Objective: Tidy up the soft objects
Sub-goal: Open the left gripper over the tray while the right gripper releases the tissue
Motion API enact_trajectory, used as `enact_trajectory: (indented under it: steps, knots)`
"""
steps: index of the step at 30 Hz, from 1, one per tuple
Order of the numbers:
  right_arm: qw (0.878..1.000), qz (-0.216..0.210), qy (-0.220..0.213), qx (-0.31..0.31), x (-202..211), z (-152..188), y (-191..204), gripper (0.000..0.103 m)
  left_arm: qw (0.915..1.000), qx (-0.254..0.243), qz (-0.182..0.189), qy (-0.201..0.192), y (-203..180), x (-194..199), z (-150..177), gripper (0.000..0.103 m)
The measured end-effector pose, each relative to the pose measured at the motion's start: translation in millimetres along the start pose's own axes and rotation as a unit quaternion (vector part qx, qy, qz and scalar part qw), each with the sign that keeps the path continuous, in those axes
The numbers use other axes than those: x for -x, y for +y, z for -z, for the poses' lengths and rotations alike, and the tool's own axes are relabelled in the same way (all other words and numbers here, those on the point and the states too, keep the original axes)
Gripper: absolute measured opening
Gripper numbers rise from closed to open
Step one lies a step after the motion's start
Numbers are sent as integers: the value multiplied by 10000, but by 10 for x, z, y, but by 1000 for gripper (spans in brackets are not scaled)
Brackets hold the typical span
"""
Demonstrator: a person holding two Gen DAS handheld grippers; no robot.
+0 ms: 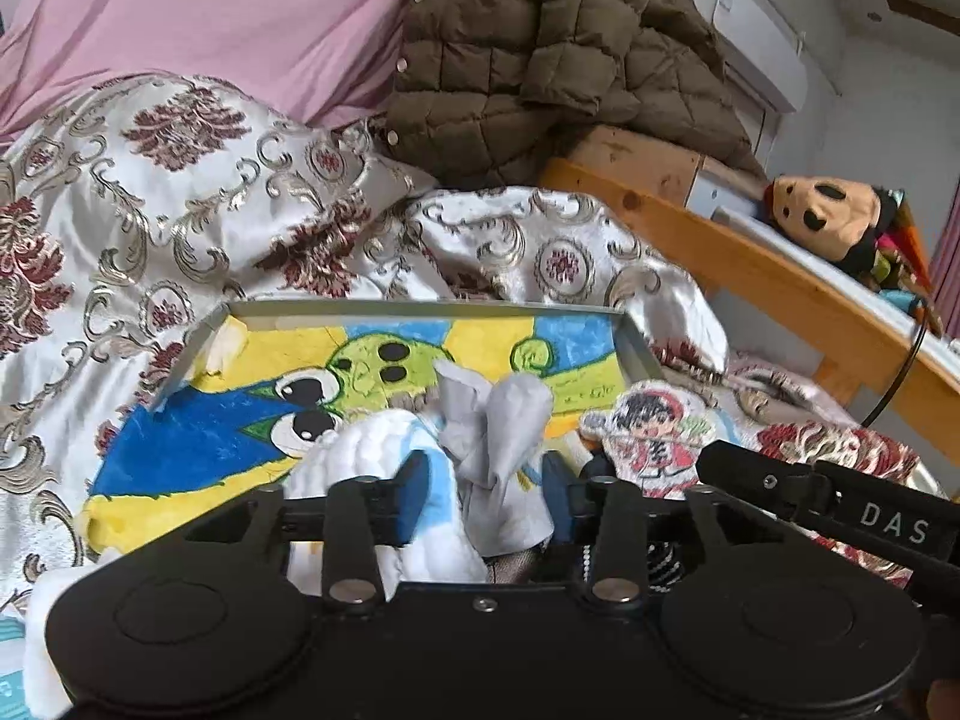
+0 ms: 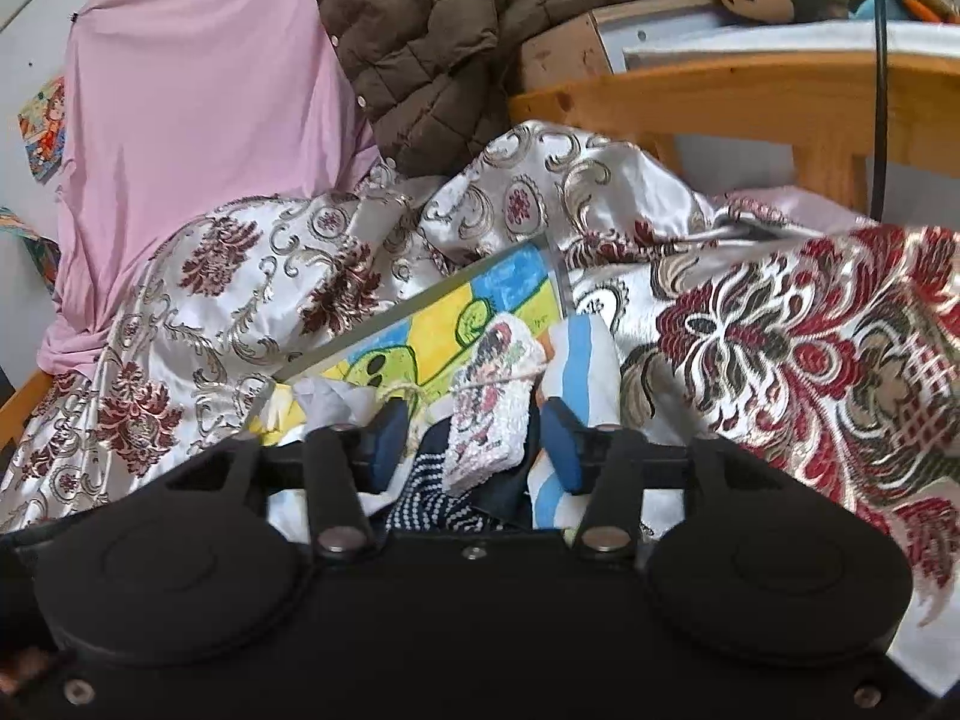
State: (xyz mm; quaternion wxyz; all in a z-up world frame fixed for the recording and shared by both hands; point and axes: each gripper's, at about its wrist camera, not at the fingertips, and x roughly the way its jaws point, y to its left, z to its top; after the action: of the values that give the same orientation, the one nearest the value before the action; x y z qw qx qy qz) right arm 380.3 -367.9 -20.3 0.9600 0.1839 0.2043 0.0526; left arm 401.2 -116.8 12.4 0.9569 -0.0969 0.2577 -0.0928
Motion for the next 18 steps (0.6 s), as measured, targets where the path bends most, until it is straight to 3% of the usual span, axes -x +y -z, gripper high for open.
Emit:
enact_trajectory:
  steps: [6,14,18]
  knots:
    - [9989,-92,-453,124,348,-75,81,48,9988,290,-23,-384,92,342,-79,72]
    - [9956,-249,-808,395,846,-147,291,65,9958,336,42,-848,170,930,-171,84]
    - [9939,-392,-908,491,1089,-121,434,74,9938,285,43,-1073,204,1249,-151,97]
